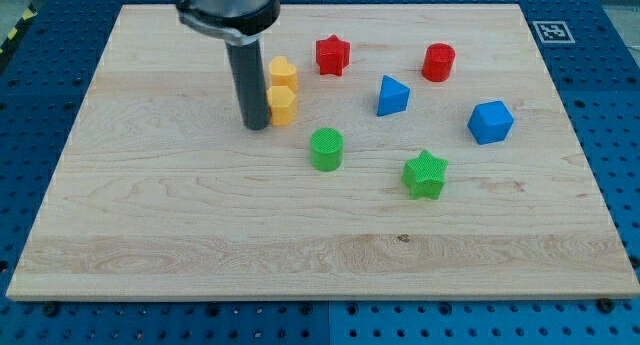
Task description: Slide yellow heart slightly up
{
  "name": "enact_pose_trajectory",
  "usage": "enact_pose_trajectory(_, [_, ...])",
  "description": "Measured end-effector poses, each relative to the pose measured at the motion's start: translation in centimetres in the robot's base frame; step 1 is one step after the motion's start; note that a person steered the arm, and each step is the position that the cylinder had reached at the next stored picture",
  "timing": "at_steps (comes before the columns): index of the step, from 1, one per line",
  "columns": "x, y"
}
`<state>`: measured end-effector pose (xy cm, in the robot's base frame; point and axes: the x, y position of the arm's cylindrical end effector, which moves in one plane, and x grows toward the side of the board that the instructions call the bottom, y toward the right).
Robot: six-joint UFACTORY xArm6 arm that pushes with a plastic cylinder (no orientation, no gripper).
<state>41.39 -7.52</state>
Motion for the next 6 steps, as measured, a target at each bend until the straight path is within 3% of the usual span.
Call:
enact_pose_trajectory(1, [-0.6, 0.2])
enact_pose_trajectory(2, [-0.7, -3.3])
enact_pose_trajectory(3, [-3.8, -3.8])
enact_pose_trajectory(6, [-5.2, -0.1])
